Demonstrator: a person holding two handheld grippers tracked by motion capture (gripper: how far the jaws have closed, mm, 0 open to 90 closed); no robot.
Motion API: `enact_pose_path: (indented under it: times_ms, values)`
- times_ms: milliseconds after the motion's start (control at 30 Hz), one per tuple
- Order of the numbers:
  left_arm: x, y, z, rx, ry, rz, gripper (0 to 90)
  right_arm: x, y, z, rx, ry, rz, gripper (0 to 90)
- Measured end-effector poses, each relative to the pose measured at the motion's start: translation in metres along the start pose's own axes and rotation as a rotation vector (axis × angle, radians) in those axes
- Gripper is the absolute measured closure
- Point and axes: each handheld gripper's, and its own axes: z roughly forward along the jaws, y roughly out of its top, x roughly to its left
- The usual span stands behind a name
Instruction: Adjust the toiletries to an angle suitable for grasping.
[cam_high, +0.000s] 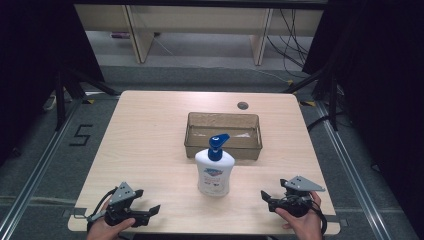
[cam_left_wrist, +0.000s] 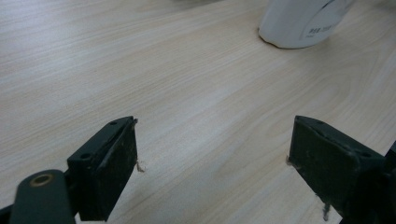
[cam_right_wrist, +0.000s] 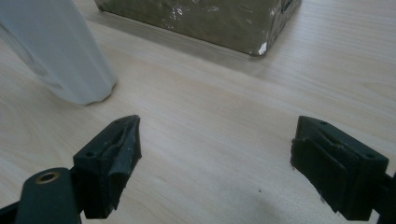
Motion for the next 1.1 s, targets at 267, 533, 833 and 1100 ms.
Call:
enact_pose_path:
  times_ms: [267, 533, 833, 1100]
  values:
    - [-0.001, 0.001, 0.0, -0.008, -0.011, 0.002, 14.8, 0.001, 0.003, -0.002, -0.032, 0.001, -0.005, 16.2]
    - [-0.001, 0.002, -0.001, -0.012, -0.022, 0.013, 14.7, 0.003, 0.008, -0.007, -0.118, 0.035, 0.014, 16.7]
    - [-0.001, 0.002, -0.002, -0.011, -0.023, 0.017, 14.7, 0.013, 0.016, -0.014, -0.172, 0.07, 0.051, 18.0]
    - [0.0, 0.002, -0.001, -0.006, -0.022, 0.018, 14.7, 0.02, 0.026, -0.02, -0.237, 0.105, 0.009, 18.5]
